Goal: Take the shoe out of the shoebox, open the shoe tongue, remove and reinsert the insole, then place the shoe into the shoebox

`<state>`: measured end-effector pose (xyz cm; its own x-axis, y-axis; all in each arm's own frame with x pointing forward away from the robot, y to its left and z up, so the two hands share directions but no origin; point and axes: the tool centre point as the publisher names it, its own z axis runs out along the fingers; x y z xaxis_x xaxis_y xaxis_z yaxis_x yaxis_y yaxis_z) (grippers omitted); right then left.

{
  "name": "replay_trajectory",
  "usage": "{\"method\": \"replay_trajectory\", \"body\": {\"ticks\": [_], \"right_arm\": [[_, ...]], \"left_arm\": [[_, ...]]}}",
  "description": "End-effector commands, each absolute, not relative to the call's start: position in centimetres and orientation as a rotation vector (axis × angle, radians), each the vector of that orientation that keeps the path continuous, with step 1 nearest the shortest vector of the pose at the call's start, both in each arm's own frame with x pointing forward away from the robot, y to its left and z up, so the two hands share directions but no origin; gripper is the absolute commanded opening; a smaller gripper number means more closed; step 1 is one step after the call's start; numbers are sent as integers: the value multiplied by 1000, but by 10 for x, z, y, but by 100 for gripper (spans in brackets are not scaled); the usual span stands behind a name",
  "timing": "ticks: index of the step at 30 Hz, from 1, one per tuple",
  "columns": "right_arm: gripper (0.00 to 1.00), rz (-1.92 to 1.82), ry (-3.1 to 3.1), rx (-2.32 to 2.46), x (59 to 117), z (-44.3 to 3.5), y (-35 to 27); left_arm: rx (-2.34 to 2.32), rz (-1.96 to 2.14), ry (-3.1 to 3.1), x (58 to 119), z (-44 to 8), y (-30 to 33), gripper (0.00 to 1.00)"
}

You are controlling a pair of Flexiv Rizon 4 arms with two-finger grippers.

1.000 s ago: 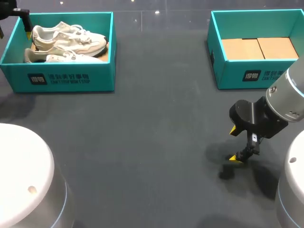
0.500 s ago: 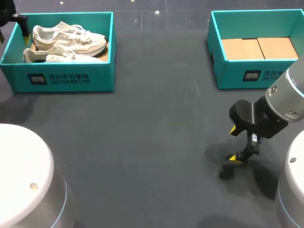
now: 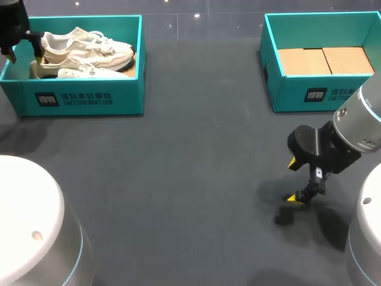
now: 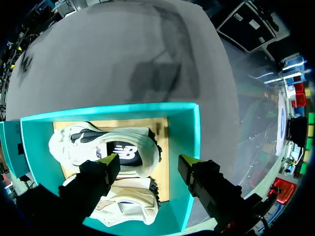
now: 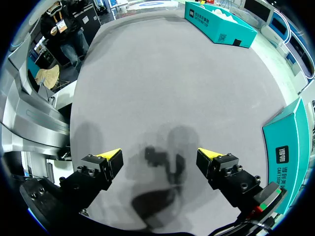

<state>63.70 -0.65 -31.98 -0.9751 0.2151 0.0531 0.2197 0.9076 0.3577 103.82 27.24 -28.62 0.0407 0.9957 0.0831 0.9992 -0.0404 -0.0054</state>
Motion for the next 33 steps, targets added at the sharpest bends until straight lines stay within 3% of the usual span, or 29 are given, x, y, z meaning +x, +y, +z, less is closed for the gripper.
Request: {"method": "replay_trajectory", "body": {"ticks": [1, 18, 33], "right_arm": [[100, -577, -3058, -348, 636, -320, -7], [100, -577, -3058, -348, 636, -320, -7], [100, -577, -3058, -348, 636, -320, -7]], "left_arm": [[-2206, -92, -2127, 1047, -299, 273, 80], [-2194, -59, -2100, 1058, -333, 274, 86], [-2184, -46, -2096, 1054, -357, 275, 84]]}}
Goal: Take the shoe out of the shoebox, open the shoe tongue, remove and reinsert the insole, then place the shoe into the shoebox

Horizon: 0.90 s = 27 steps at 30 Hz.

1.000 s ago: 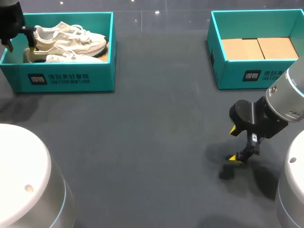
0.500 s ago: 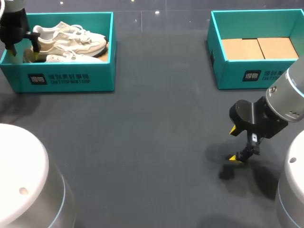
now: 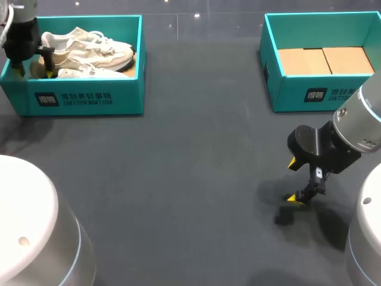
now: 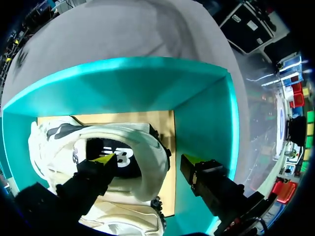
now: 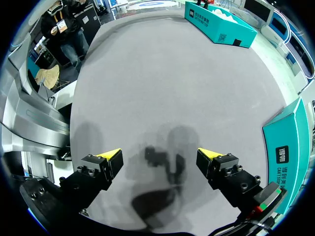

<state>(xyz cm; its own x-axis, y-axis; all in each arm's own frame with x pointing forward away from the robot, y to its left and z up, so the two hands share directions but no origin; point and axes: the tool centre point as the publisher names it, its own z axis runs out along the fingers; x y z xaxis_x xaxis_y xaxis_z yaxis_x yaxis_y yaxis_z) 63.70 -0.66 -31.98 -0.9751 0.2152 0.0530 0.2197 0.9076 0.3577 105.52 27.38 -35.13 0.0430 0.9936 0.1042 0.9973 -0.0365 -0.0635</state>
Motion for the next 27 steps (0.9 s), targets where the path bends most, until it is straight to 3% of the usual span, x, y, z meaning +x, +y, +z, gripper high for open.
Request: {"method": "replay_trajectory", "body": {"ticks": [1, 21, 22, 23, 27], "right_arm": [[100, -577, -3058, -348, 636, -320, -7], [100, -577, -3058, -348, 636, -320, -7], [100, -577, -3058, -348, 636, -320, -7], [100, -577, -3058, -348, 636, -320, -7], [100, -577, -3058, -348, 636, -320, -7]], "left_arm": [[-2185, -46, -2101, 1053, -358, 276, 83], [-2157, -44, -2150, 1051, -379, 280, 68], [-2155, -45, -2151, 1051, -380, 281, 65], [-2151, -44, -2152, 1051, -380, 281, 53], [-2138, -49, -2151, 1052, -383, 281, 33]]}}
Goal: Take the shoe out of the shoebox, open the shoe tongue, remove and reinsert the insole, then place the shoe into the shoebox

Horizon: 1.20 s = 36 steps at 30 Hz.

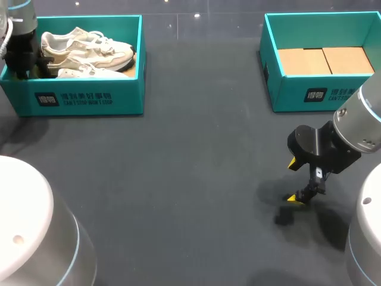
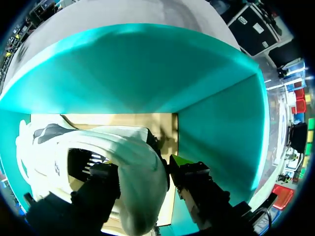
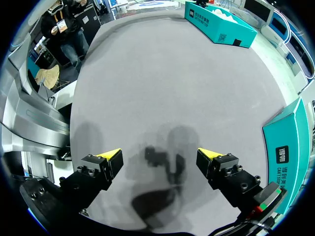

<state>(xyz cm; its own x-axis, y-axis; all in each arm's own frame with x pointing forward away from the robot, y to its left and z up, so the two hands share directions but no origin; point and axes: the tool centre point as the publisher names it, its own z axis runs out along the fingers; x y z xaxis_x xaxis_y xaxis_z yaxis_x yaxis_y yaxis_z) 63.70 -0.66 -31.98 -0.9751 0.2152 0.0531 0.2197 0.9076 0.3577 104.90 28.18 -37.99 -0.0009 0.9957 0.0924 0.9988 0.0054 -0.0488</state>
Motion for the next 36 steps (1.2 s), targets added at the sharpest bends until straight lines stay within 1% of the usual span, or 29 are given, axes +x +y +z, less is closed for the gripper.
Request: {"method": "replay_trajectory", "body": {"ticks": [1, 2, 3, 22, 30, 36], "right_arm": [[100, -577, -3058, -348, 636, -320, -7], [100, -577, -3058, -348, 636, -320, -7], [100, -577, -3058, -348, 636, -320, -7], [100, -577, -3058, -348, 636, -320, -7], [100, -577, -3058, -348, 636, -320, -7], [100, -577, -3058, -348, 636, -320, -7]], "left_arm": [[-2137, -49, -2151, 1052, -383, 282, 16], [-2136, -49, -2150, 1052, -383, 282, 3], [-2136, -49, -2149, 1052, -383, 282, 0], [-2109, -45, -2187, 1052, -362, 289, 0], [-2045, -27, -2244, 1054, -339, 288, 0], [-2019, -49, -2288, 1058, -313, 290, 0]]}}
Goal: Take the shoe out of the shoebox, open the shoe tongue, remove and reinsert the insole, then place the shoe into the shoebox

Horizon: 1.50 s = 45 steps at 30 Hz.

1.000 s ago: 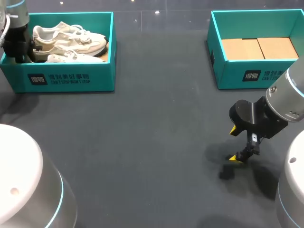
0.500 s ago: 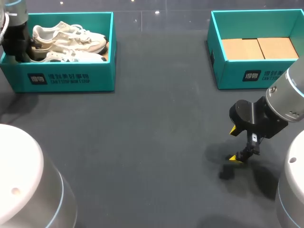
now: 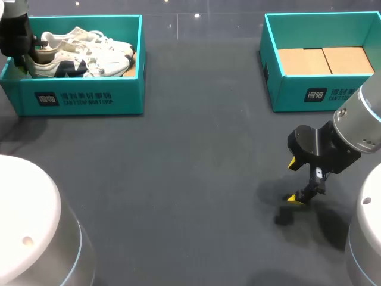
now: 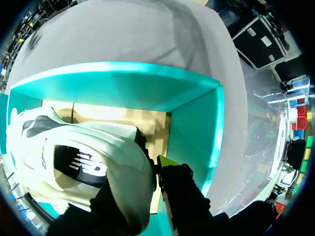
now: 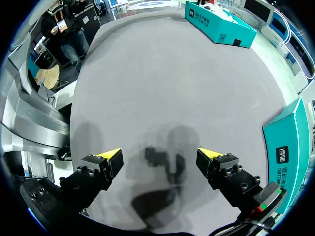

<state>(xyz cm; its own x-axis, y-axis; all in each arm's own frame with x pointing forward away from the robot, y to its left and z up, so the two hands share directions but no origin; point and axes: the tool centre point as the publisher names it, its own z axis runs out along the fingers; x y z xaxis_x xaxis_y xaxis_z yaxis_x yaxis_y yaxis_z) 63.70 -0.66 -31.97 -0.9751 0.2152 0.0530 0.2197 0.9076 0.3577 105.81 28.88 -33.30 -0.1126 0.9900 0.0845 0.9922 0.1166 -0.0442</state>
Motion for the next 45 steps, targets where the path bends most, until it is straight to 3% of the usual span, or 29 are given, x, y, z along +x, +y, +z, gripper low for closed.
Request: {"method": "replay_trajectory", "body": {"ticks": [1, 13, 24, 45], "right_arm": [[100, -577, -3058, -348, 636, -320, -7], [100, -577, -3058, -348, 636, -320, -7], [100, -577, -3058, -348, 636, -320, -7], [100, -577, -3058, -348, 636, -320, -7]], "left_arm": [[-2019, -50, -2288, 1059, -308, 290, 0], [-2031, -95, -2281, 1054, -237, 298, 0], [-2070, -203, -2245, 1009, -179, 293, 0], [-2111, -295, -2214, 855, -173, 211, 0]]}}
